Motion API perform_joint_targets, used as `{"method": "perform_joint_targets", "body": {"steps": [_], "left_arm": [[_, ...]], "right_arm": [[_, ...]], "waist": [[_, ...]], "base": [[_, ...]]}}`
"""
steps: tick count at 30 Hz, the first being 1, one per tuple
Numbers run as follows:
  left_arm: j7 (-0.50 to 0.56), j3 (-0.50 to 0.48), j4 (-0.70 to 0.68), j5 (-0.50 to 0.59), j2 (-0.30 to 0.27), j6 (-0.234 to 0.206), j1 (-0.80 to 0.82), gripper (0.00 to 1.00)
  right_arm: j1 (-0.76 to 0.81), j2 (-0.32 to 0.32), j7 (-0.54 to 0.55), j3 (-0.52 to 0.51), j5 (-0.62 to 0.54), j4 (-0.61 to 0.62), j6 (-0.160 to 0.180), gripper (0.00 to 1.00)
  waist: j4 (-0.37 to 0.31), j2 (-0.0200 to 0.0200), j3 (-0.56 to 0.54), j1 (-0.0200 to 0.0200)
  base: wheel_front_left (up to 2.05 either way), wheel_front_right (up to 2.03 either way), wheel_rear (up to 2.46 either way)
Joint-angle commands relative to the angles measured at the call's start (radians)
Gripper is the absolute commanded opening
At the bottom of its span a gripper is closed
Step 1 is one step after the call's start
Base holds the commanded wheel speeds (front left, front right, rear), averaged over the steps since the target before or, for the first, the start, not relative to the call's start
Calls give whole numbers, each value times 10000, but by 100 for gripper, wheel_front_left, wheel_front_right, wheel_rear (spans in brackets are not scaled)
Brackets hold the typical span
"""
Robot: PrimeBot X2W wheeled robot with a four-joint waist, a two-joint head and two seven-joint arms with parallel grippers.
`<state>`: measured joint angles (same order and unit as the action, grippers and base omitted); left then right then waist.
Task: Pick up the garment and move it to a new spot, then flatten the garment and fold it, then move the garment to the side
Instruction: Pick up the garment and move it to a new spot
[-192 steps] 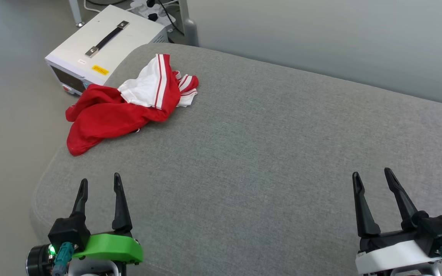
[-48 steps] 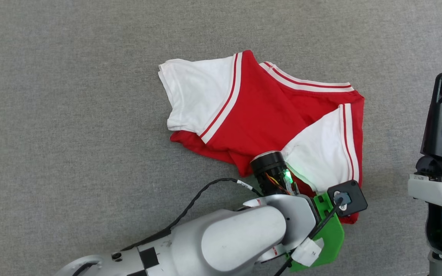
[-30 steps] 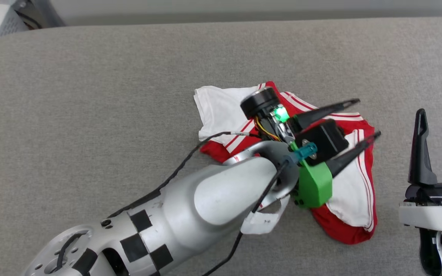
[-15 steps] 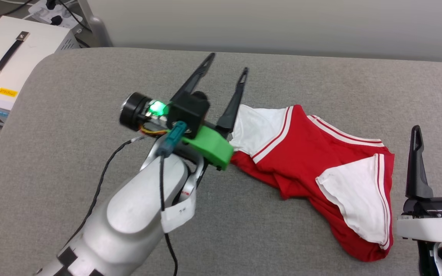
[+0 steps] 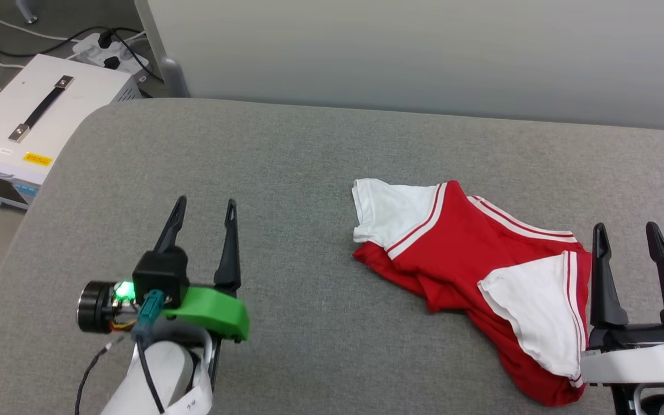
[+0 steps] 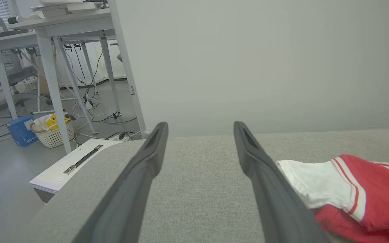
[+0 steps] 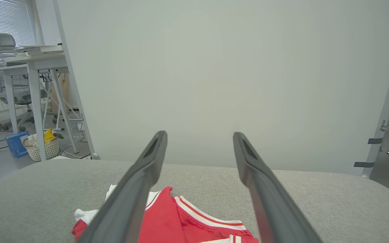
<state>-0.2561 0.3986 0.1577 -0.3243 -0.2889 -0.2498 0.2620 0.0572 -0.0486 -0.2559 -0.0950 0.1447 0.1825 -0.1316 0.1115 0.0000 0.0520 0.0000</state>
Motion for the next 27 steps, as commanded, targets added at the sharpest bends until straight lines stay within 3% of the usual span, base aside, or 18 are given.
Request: {"method": "perform_joint_targets", "body": {"steps": [1, 12, 27], "left_arm": [[-56, -225, -85, 154, 80, 112, -418, 100], [-56, -1563, -422, 1081, 941, 1048, -2298, 100], [-57, -2569, -867, 1847, 1755, 2102, -3223, 100]], "right_arm": [[142, -16, -59, 3, -73, -99, 9, 100], [567, -16, -59, 110, -60, -694, 9, 100], [1095, -16, -59, 301, 21, -1120, 9, 100]], "waist": [[-51, 0, -120, 0], [-512, 0, -472, 0], [-852, 0, -796, 0]], "base": [[0, 0, 0], [0, 0, 0], [0, 0, 0]]}}
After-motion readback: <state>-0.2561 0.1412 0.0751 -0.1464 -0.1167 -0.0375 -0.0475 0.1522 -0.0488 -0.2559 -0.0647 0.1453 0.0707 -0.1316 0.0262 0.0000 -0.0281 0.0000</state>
